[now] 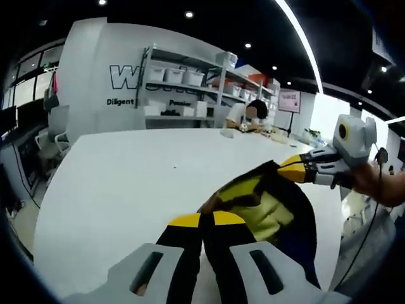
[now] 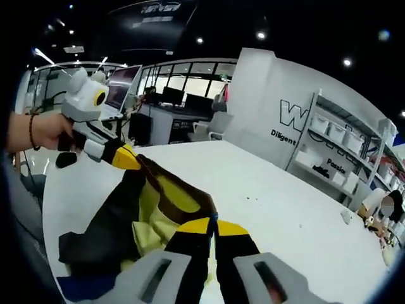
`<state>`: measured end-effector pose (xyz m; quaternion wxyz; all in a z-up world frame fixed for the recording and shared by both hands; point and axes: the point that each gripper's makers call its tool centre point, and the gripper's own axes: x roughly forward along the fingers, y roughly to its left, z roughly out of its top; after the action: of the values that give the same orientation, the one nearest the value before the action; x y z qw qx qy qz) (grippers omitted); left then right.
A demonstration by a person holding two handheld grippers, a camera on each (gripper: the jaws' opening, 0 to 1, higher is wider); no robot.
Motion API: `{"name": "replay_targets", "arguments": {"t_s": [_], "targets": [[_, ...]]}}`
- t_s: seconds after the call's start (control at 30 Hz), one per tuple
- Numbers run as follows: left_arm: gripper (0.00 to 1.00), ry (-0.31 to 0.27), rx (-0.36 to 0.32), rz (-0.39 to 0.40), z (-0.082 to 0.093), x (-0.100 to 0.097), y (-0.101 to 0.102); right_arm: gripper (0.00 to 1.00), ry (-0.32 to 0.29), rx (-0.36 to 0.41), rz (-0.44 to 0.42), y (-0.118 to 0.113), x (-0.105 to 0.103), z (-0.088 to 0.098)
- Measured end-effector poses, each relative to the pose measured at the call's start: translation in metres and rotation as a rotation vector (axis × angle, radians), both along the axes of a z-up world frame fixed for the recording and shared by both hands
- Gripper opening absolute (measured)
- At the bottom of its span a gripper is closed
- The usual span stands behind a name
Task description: Fold the garment on the visible template until the final outline fits inside the template.
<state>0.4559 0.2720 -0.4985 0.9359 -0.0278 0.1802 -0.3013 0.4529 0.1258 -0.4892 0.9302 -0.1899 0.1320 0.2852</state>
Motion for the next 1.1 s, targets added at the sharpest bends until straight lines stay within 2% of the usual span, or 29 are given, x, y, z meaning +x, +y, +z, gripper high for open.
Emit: {"name": "replay_targets", "arguments": {"t_s": [0.3, 0.37, 0.5, 0.67, 0.77, 1.1], "targets": [[0.00, 0.022, 0.033, 0.011, -0.002, 0.021, -0.005, 0.00, 0.004, -0.003, -0.012, -0.003, 0.023, 0.001], [0.00, 0.019, 0.064, 0.006, -0.002, 0.025, -0.007, 0.00, 0.017, 0.034, -0.043, -0.006, 0.029, 0.001], [0.00, 0.021, 0.086, 0.000, -0.002, 0.032, -0.010, 0.00, 0.029, 0.039, -0.073, -0.011, 0.042, -0.002], [0.00, 0.039, 0.145, 0.011, -0.006, 0.045, -0.011, 0.00, 0.038, 0.025, -0.083, -0.011, 0.054, -0.005], [0.00, 0.043, 0.146, 0.009, -0.007, 0.053, -0.015, 0.00, 0.034, 0.001, -0.083, -0.010, 0.061, -0.007], [0.00, 0.083, 0.190, 0.030, -0.029, 0.077, -0.016, 0.00, 0.085, -0.037, -0.120, -0.017, 0.095, -0.033]]}}
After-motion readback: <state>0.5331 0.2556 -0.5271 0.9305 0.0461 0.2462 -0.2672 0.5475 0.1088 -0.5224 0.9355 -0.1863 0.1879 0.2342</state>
